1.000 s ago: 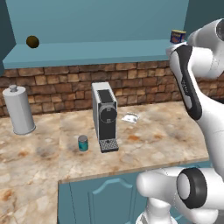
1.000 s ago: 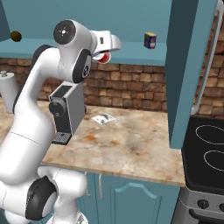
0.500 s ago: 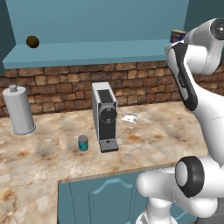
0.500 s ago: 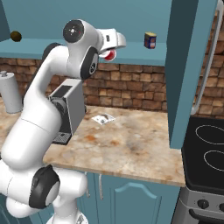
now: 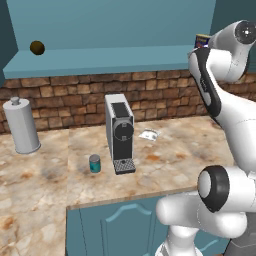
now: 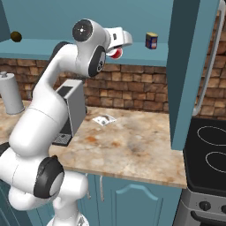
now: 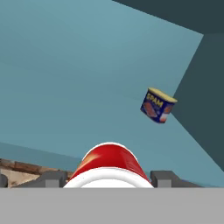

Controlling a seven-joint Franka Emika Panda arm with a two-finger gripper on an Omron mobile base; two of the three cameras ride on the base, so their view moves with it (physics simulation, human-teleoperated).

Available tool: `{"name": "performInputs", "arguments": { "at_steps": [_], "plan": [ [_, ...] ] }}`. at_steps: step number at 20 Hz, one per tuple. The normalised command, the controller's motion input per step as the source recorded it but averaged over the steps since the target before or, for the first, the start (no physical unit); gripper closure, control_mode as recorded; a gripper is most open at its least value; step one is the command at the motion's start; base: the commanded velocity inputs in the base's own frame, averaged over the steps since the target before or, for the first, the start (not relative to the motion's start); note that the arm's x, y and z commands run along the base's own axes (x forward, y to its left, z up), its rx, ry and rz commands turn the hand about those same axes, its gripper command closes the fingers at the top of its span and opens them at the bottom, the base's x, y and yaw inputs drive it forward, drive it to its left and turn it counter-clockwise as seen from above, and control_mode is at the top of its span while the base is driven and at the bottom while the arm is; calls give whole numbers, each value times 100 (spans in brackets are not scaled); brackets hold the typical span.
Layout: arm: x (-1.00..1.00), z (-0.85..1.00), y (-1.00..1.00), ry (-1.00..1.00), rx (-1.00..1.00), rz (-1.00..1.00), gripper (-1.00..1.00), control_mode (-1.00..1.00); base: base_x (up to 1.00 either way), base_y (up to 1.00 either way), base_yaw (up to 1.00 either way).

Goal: Pick the cans from the counter and place them in their designated side in the cabinet.

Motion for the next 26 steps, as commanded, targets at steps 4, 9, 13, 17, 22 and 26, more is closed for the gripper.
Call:
{"name": "performInputs", "arguments": {
  "at_steps": [4, 9, 13, 17, 22, 26],
  "plan": [
    [36, 0, -17, 1, -1, 0, 100, -100, 0, 0, 0],
    [34, 4, -19, 4, 0, 0, 100, -100, 0, 0, 0],
    [36, 0, -12, 3, 0, 0, 100, -100, 0, 0, 0],
    [42, 0, -7, 2, 0, 0, 100, -100, 0, 0, 0],
    [40, 0, -13, 4, 0, 0, 100, -100, 0, 0, 0],
    [37, 0, -14, 6, 0, 0, 100, -100, 0, 0, 0]
  ]
}}
